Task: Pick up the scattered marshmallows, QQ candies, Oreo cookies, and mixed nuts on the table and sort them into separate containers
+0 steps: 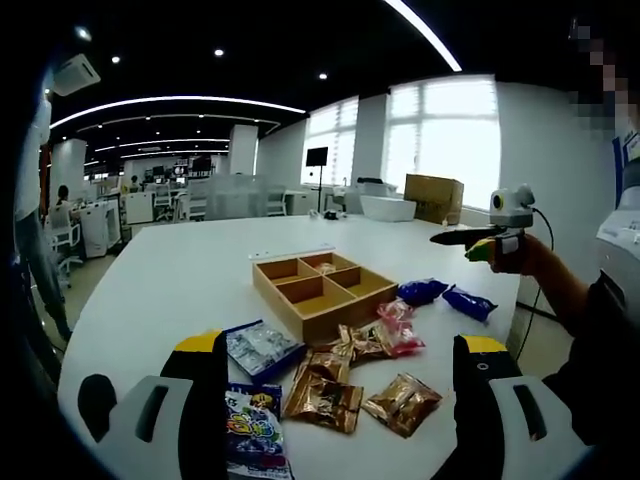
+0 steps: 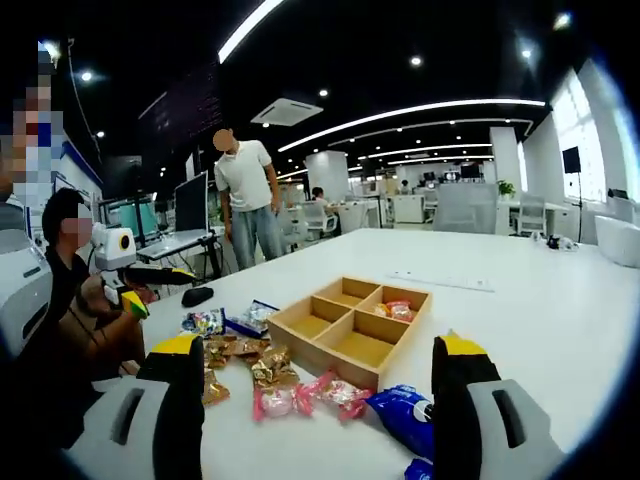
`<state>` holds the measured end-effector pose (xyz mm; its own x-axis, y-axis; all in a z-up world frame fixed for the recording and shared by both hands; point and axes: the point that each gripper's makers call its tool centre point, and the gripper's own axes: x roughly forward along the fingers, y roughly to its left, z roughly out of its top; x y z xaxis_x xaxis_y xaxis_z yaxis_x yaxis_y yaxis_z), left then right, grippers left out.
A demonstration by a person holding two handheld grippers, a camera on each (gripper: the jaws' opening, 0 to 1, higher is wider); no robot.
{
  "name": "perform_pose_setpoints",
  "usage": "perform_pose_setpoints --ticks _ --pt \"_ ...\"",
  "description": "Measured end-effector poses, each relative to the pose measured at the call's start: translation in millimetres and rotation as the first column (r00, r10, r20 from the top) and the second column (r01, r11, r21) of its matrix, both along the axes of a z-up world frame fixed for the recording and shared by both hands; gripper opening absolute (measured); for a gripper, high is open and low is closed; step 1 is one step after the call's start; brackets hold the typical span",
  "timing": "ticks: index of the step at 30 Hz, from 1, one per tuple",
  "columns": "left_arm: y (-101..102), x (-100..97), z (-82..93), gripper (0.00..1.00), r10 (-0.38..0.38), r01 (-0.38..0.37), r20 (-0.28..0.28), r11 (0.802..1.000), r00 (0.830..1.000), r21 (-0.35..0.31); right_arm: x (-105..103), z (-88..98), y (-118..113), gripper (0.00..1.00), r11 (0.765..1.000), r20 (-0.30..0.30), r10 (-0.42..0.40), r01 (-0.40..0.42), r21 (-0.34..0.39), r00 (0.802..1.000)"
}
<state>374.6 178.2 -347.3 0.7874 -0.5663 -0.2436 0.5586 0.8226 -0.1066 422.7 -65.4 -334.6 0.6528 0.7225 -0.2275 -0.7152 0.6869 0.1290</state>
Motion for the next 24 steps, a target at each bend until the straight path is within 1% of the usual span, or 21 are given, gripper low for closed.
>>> perform_pose_setpoints --ticks 24 --pt "-1.0 1.2 -2.3 0.97 -0.003 0.003 -0.003 1.0 1.0 -0.003 -26.4 -0.6 -4.0 0.89 1.0 -0.014 0.005 -0.005 0.006 1.0"
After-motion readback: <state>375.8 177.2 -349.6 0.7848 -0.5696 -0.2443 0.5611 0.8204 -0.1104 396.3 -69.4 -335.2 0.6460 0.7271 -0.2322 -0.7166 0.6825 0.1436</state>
